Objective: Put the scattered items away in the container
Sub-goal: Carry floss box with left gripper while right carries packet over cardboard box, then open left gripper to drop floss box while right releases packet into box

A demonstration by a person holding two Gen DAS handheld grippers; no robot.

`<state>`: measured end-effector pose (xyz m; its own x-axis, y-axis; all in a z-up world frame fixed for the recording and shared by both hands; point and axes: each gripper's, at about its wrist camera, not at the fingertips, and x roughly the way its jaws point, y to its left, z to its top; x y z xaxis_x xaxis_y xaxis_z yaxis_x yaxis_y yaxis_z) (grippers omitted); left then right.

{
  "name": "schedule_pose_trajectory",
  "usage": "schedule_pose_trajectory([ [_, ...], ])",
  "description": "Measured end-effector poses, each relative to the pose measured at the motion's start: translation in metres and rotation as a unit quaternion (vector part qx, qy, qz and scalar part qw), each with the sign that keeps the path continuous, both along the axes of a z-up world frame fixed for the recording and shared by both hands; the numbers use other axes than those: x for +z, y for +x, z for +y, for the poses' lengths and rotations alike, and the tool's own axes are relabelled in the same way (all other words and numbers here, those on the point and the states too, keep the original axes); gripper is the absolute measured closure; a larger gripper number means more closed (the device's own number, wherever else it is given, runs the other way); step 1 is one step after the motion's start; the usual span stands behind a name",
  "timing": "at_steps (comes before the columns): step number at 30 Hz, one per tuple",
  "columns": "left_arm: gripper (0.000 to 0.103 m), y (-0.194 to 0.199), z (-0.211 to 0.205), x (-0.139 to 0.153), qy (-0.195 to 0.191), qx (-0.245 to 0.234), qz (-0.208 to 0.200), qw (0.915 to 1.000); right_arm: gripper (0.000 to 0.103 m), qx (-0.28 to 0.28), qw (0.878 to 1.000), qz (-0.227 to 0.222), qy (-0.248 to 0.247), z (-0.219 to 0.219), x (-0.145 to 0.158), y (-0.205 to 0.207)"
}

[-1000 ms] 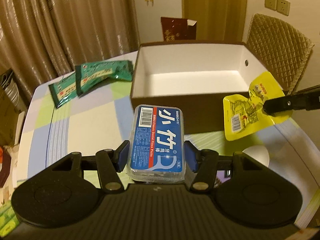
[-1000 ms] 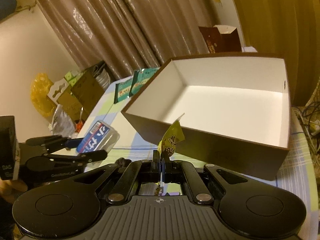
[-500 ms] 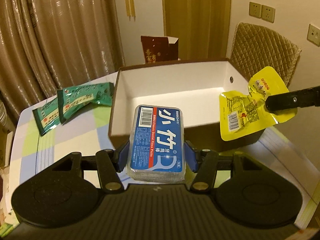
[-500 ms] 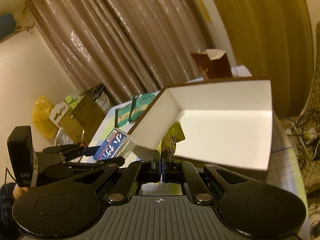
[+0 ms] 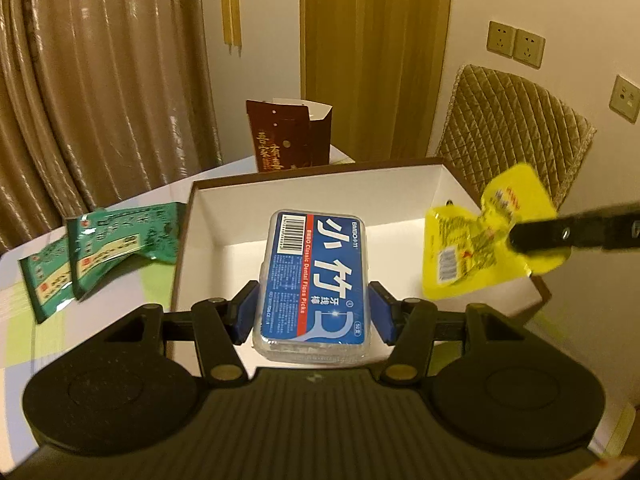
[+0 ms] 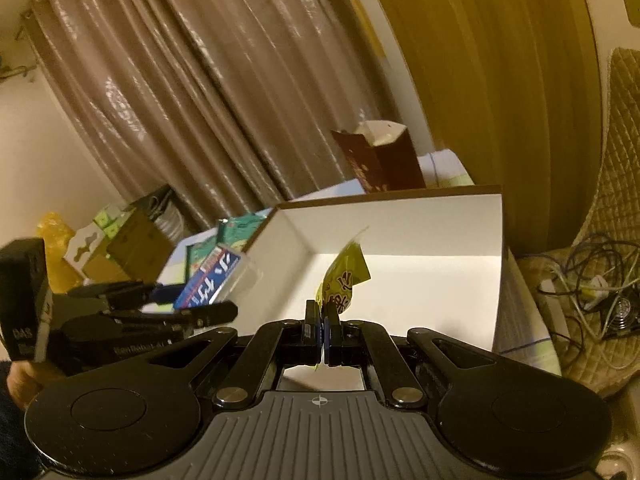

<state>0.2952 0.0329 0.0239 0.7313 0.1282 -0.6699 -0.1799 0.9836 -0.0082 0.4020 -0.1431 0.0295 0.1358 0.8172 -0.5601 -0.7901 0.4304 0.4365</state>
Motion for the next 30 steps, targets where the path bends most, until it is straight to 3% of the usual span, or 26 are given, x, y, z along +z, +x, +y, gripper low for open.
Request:
schedule_pose_trajectory([
  [10, 0.049, 0.069, 0.011, -0.044, -0.036, -0.002, 0.076, 0.9965, 0.103, 0.004, 0.997, 0.033, -0.069, 0.035, -0.042, 0.036],
  [20, 0.049, 0.098, 0.013, -0.088, -0.065, 0.012, 0.141, 0.9879, 0.103, 0.015, 0.988, 0.032, -0.148, 0.068, -0.080, 0.052],
  [28, 0.050, 0.108, 0.017, -0.095, -0.057, 0.014, 0.164, 0.9848, 0.103, 0.029, 0.980, 0.020, -0.194, 0.081, -0.087, 0.053],
  [30, 0.044, 0.109, 0.016, -0.093, -0.054, 0.015, 0.165, 0.9847, 0.103, 0.036, 0.978, 0.017, -0.205, 0.082, -0.088, 0.052],
])
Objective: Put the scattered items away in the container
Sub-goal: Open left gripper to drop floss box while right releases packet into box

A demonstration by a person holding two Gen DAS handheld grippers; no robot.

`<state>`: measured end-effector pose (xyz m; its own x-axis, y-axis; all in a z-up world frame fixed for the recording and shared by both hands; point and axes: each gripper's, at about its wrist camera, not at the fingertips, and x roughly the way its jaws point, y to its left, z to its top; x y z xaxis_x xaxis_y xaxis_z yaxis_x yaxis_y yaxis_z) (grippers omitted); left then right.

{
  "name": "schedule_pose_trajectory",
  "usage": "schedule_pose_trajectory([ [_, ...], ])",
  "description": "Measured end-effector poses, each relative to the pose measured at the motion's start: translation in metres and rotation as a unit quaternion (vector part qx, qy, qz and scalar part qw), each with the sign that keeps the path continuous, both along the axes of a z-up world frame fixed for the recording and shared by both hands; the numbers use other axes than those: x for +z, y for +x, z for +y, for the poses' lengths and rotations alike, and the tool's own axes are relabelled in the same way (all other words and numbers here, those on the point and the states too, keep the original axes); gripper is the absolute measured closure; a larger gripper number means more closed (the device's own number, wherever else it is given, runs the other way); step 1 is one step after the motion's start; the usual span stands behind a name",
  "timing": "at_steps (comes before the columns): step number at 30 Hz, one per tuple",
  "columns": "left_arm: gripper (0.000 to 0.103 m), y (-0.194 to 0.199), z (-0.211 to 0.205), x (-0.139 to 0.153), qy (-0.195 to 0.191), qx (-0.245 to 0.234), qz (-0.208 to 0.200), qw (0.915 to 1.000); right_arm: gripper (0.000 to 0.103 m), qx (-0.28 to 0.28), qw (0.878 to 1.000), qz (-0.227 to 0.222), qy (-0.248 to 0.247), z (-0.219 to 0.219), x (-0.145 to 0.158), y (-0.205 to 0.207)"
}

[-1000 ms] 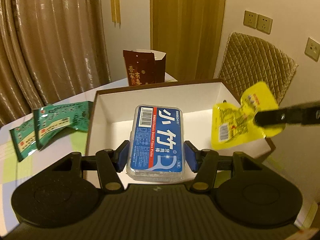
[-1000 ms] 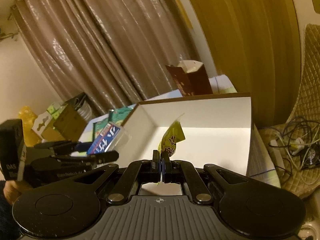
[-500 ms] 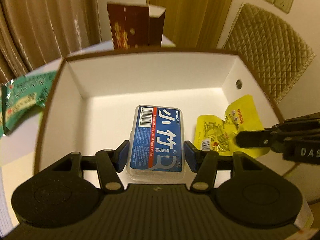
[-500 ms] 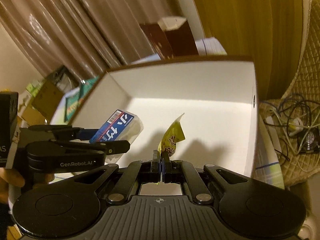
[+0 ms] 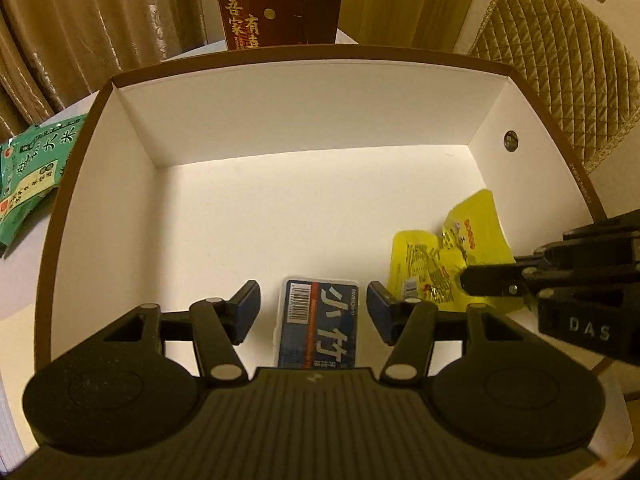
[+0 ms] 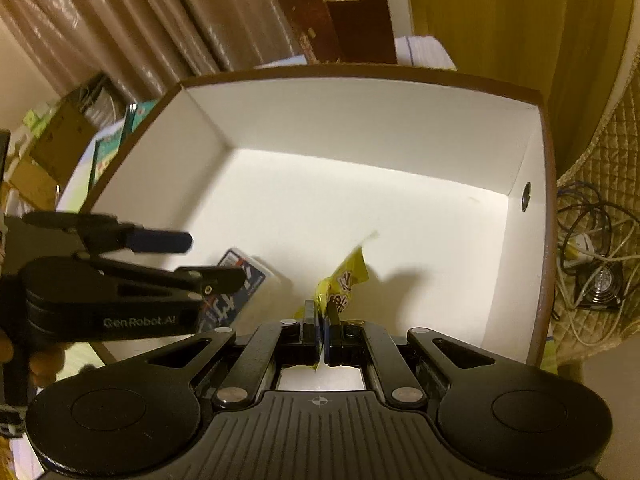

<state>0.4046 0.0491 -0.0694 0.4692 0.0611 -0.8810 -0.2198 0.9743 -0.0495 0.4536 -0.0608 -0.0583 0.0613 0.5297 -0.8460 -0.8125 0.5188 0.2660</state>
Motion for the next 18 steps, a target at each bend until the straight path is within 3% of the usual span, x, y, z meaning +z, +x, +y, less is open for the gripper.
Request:
schedule_pose_trajectory([
  [6, 0.035, -0.003, 0.003, 0.001, 0.020, 0.003, 0.002, 0.9998, 0.101, 0.018, 1.000, -0.014, -0.018, 0.007, 0.000, -0.001],
  [8, 0.031, -0.006, 0.005, 0.002, 0.022, 0.007, 0.003, 0.9997, 0.087, 0.019, 0.999, -0.020, -0.025, 0.009, -0.001, -0.002],
  [10, 0.028, -0.009, 0.006, 0.003, 0.022, 0.012, 0.003, 0.9997, 0.044, 0.020, 0.999, -0.031, -0.030, 0.011, -0.002, -0.004],
  [18, 0.019, -0.019, 0.007, 0.010, 0.035, 0.020, 0.000, 0.9992, 0.014, 0.047, 0.996, -0.067, -0.042, 0.018, -0.003, -0.015],
])
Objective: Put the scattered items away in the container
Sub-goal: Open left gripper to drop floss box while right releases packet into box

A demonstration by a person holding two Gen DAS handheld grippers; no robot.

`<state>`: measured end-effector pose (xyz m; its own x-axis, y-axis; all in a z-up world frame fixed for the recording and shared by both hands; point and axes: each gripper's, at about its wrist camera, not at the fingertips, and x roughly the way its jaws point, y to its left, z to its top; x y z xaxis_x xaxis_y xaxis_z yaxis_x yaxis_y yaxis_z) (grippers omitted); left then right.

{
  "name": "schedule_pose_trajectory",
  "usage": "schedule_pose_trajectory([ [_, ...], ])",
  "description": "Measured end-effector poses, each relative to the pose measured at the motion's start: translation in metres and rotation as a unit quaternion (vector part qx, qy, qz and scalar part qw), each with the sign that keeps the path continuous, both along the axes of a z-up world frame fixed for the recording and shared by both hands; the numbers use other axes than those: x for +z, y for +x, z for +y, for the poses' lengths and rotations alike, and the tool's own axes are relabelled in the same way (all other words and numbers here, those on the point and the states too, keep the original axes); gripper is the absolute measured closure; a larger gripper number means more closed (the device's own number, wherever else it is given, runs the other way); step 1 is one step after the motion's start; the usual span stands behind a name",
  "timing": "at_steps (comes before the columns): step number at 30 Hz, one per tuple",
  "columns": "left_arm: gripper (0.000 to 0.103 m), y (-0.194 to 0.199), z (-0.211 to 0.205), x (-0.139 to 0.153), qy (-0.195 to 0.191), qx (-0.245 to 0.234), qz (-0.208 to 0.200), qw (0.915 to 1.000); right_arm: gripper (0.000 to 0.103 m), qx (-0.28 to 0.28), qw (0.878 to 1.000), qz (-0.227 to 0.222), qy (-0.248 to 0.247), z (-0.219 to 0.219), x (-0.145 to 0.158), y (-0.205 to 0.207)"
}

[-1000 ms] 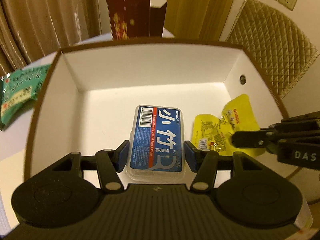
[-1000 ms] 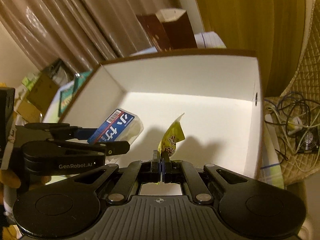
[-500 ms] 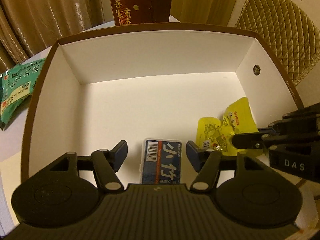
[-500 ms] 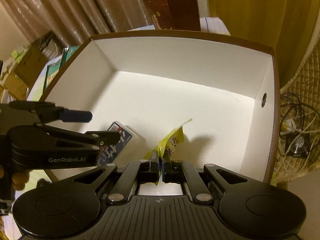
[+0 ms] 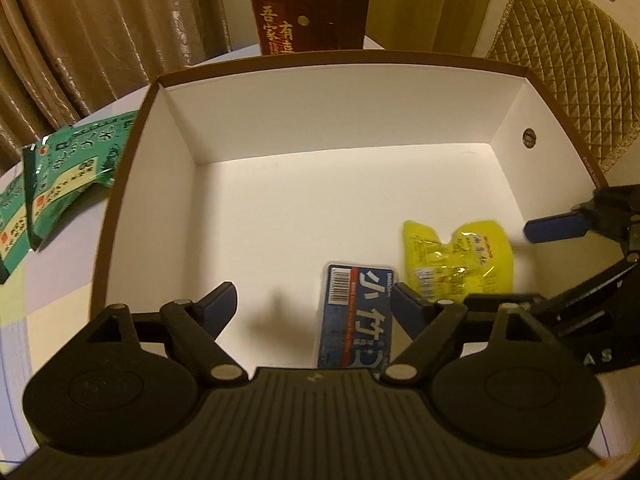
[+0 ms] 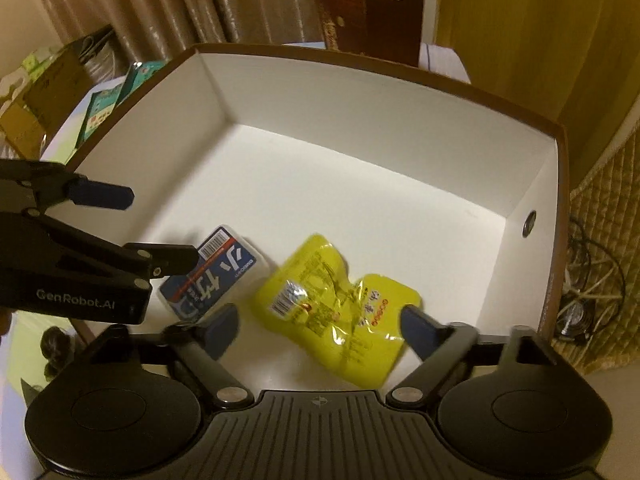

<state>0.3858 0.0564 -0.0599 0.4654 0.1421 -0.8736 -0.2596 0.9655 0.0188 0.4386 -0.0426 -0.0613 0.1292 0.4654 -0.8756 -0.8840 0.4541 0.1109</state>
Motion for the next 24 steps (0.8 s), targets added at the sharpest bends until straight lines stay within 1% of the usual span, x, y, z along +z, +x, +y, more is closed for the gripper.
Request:
schedule_pose_trajectory([
  [4, 0.016, -0.005, 0.001, 0.003, 0.002, 0.005, -0.002, 1.0000, 0.004, 0.009, 1.000, -0.009, 0.002, 0.003, 0.005, -0.006],
  [6, 0.015, -0.007, 0.001, 0.006, 0.004, 0.007, -0.004, 1.0000, 0.002, 0.010, 1.000, -0.020, 0.003, 0.003, 0.009, -0.010],
  [12, 0.013, -0.021, 0.004, 0.014, 0.007, 0.020, -0.013, 0.9997, 0.002, 0.010, 0.999, -0.042, 0.006, -0.002, 0.020, -0.019],
  [17, 0.013, -0.039, 0.005, 0.023, 0.015, 0.032, -0.022, 0.9991, 0.002, -0.006, 0.999, -0.048, 0.013, -0.016, 0.024, -0.022],
  [24, 0.013, -0.077, 0.004, 0.047, 0.023, 0.055, -0.053, 0.9968, 0.002, -0.021, 0.996, -0.063, 0.056, -0.045, 0.042, -0.033],
])
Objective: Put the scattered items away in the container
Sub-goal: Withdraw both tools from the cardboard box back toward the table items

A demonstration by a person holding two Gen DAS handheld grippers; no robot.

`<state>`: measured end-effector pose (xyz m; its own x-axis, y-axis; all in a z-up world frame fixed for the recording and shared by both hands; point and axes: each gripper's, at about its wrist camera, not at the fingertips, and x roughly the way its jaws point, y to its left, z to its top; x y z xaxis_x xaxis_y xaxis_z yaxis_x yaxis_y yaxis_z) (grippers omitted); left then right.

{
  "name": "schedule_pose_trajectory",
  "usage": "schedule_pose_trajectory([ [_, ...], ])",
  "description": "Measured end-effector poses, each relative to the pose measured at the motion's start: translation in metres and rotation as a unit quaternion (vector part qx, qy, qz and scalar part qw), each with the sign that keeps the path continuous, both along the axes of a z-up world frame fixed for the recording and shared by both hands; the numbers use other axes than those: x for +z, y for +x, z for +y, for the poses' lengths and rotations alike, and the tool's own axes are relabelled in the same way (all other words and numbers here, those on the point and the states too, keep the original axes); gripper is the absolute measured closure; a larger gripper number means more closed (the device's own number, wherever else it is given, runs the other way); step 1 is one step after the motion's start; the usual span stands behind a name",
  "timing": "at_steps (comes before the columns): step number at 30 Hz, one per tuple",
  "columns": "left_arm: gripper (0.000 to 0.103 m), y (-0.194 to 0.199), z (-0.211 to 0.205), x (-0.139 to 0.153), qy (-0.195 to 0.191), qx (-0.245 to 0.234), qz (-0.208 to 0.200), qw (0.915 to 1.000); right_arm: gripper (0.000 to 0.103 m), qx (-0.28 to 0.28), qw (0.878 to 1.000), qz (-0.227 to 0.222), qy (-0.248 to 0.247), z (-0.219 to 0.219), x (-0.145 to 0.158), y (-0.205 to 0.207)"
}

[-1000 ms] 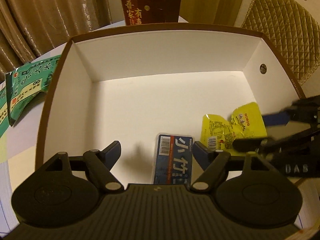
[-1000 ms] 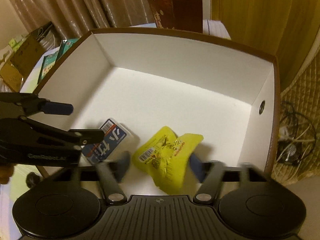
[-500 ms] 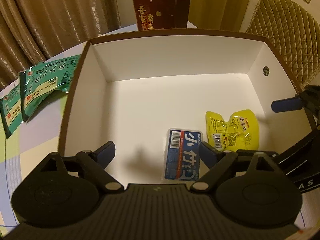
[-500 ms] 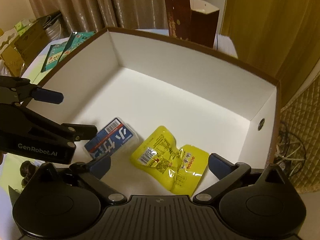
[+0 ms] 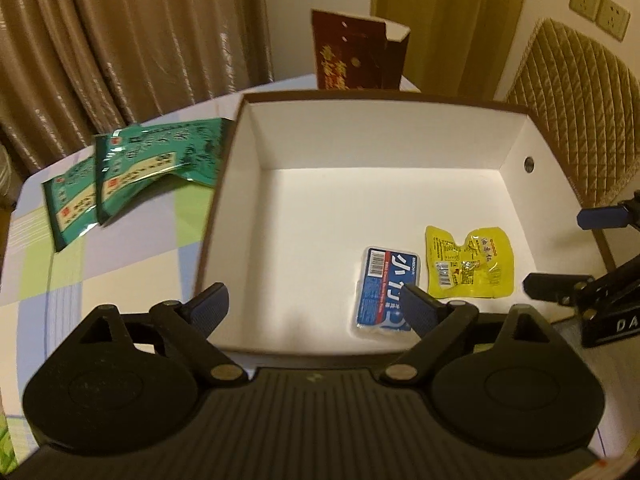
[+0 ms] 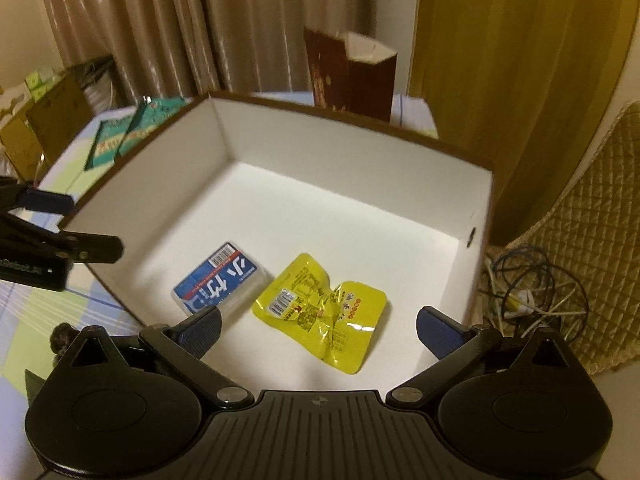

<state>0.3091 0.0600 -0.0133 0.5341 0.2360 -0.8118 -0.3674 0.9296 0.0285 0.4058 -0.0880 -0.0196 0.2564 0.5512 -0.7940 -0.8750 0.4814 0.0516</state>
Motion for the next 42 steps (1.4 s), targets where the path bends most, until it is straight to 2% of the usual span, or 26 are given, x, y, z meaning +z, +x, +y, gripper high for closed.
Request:
schedule_pose_trajectory([
  [11, 0.013, -0.091, -0.015, 0.021, 0.014, 0.042, -0.028, 0.9986, 0.002, 0.010, 0.997, 0.000, 0.077, -0.054, 0.017, -0.028],
  [18, 0.013, -0.153, -0.024, 0.012, -0.014, 0.065, -0.023, 0.9975, 0.002, 0.014, 0.996, 0.001, 0.094, -0.087, 0.016, -0.057],
  [23, 0.014, -0.184, -0.027, -0.004, -0.036, 0.058, -0.011, 0.9976, 0.002, 0.010, 0.997, 0.004, 0.082, -0.106, 0.004, -0.081],
  [27, 0.015, -0.200, -0.027, -0.018, -0.039, 0.046, 0.006, 0.9982, 0.002, -0.003, 0.998, 0.017, 0.058, -0.119, -0.011, -0.101],
  [34, 0.016, -0.213, -0.027, -0.039, -0.039, 0.007, 0.025, 0.9989, 0.002, -0.032, 0.998, 0.047, 0.022, -0.127, -0.033, -0.128],
  [42, 0.023, -0.219, -0.015, -0.060, -0.078, -0.015, 0.023, 0.9965, 0.002, -0.058, 0.997, 0.047, 0.004, -0.130, -0.041, -0.151],
])
